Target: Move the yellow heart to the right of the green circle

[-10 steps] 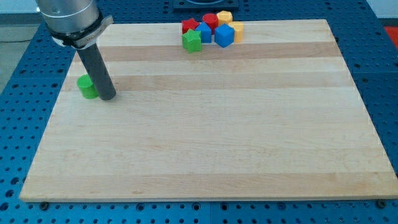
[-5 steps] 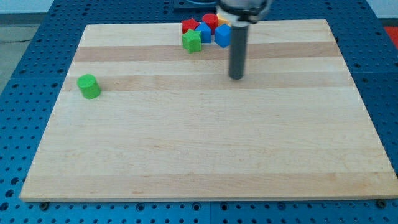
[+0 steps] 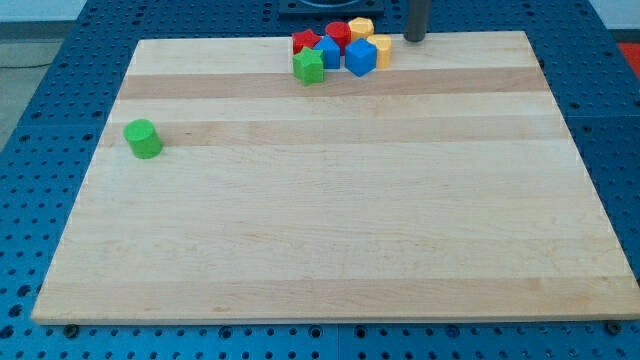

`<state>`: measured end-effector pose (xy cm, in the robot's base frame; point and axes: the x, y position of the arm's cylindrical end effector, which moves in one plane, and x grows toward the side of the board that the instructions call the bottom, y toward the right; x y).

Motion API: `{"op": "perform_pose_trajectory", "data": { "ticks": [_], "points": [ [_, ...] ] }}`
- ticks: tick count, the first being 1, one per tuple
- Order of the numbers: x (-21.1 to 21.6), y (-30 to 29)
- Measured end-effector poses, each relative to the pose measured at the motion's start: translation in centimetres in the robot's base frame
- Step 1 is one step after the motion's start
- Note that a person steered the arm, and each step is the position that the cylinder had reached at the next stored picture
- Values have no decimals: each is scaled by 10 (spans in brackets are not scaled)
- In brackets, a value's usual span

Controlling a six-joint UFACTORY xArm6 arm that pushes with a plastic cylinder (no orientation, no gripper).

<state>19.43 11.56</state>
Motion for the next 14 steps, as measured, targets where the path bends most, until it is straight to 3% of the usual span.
{"op": "perform_pose_trajectory", "data": {
  "ticks": [7, 14],
  "points": [
    [29, -36],
    [136, -87]
  ]
}}
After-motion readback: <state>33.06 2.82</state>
